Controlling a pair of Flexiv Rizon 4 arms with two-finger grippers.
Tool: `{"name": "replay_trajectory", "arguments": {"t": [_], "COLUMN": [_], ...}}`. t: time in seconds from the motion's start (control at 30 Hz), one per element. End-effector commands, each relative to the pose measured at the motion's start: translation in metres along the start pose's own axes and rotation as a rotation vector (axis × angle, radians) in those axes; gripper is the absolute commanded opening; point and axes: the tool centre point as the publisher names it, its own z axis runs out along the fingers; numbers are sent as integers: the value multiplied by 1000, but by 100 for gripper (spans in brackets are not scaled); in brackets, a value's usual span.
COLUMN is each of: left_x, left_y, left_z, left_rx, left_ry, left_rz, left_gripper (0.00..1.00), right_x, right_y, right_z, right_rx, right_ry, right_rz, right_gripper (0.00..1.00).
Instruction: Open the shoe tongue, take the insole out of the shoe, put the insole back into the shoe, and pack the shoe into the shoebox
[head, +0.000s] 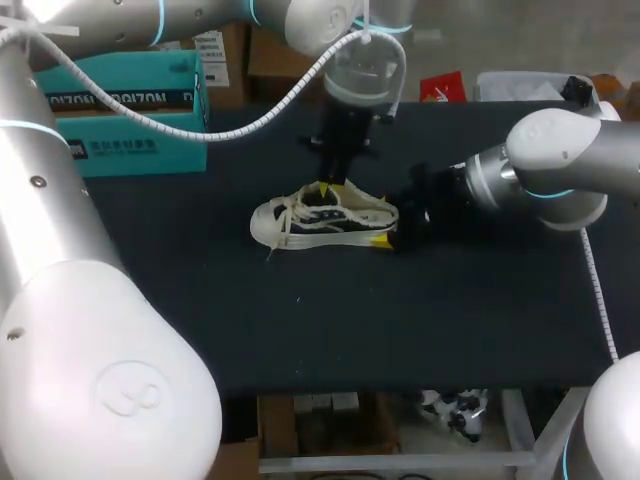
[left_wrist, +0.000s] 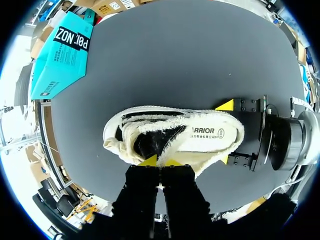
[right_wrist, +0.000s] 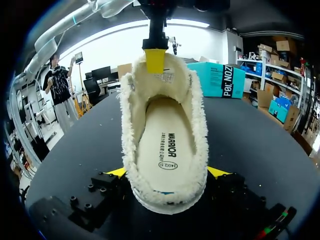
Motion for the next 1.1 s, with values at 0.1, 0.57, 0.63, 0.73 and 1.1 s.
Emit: {"name": "replay_trajectory", "arguments": {"t": [0.1,0.57,0.63,0.73,1.1], "left_x": [-44,-83,-82,-80,-69], "left_y": [20,10,8,6,25], "left_z": [5,41,44,47,0], "left_rx": [79,63,70,64,205], "left_ry": [165,327,340,357,383], "left_rz": [-3,-24,-19,6,185], "left_gripper": [0,0,0,7,43], "right_x": [-4,-4,-4,-4,-4], "right_y": [-3,-3,-3,-3,-3], "right_z": [5,5,5,5,5], "right_rx": [-3,-3,-3,-3,-3], "right_ry": [3,3,3,3,3], "right_rz": [-1,-1,-1,-1,-1], "right_gripper": [0,0,0,0,0]}}
